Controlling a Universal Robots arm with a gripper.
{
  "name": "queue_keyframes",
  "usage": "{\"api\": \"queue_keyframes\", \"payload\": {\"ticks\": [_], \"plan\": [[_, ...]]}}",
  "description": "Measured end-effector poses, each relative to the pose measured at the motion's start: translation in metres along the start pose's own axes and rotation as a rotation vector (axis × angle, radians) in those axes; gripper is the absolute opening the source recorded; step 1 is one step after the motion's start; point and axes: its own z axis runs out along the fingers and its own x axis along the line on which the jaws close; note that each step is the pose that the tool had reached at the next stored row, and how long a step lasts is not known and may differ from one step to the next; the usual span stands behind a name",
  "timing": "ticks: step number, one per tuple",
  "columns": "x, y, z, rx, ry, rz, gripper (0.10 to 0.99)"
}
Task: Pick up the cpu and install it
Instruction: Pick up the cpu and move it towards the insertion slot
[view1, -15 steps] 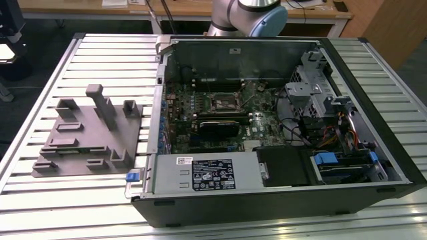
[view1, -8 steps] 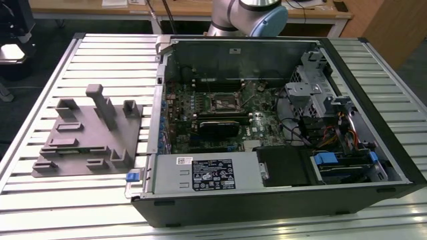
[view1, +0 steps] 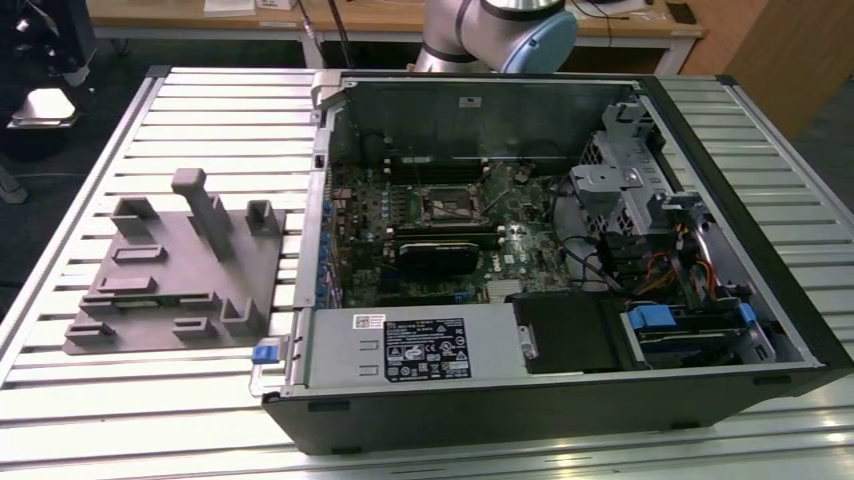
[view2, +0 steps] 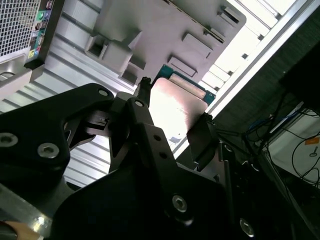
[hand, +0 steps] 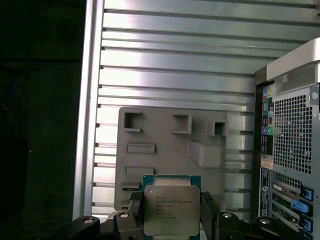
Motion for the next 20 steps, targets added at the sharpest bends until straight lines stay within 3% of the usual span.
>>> {"api": "queue_keyframes", "payload": {"ticks": [20], "plan": [[-0.0517, -0.0017, 0.0013, 0.000, 0.0000, 0.000, 0.541]]}}
